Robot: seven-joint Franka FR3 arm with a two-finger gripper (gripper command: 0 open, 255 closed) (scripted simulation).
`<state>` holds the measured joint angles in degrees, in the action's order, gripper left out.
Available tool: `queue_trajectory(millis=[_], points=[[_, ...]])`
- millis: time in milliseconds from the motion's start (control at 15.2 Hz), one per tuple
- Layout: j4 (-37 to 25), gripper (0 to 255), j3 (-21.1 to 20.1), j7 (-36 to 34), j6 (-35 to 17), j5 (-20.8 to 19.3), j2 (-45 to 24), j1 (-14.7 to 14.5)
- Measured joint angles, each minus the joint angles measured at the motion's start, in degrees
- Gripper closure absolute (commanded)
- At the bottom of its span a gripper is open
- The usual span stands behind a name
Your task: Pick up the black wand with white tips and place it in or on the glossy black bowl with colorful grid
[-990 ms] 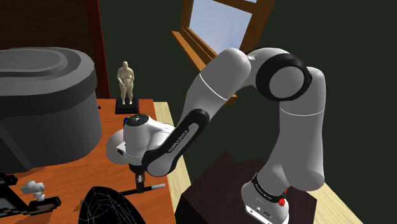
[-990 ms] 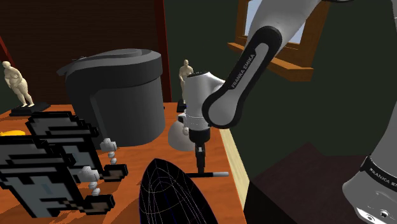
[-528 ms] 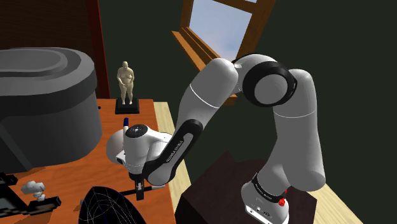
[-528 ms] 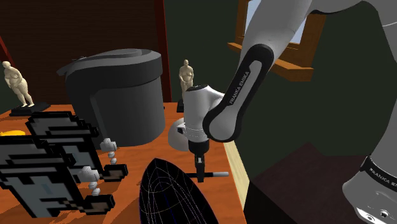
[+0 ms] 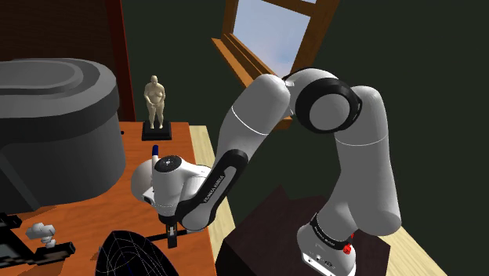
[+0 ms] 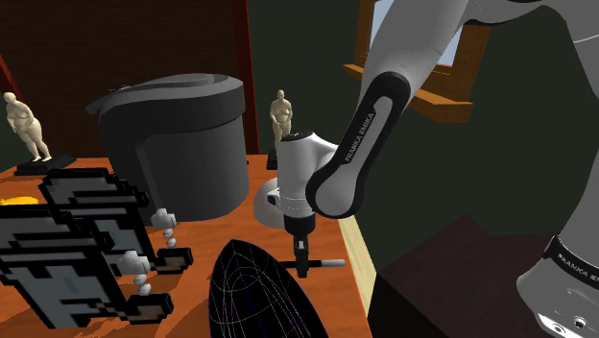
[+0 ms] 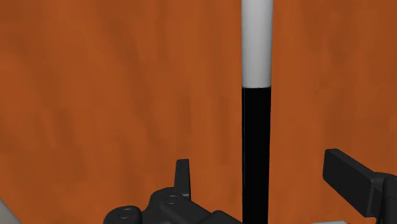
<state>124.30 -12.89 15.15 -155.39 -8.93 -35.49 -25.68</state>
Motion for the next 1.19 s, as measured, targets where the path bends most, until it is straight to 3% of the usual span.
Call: queue_trajectory(millis=[660, 1188], points=[[0.0, 255, 0.0, 0.0, 0.0, 0.0, 0.0, 0.0], [1.7, 255, -1.7, 0.8, 3.5, 1.5, 5.2, 1.4]])
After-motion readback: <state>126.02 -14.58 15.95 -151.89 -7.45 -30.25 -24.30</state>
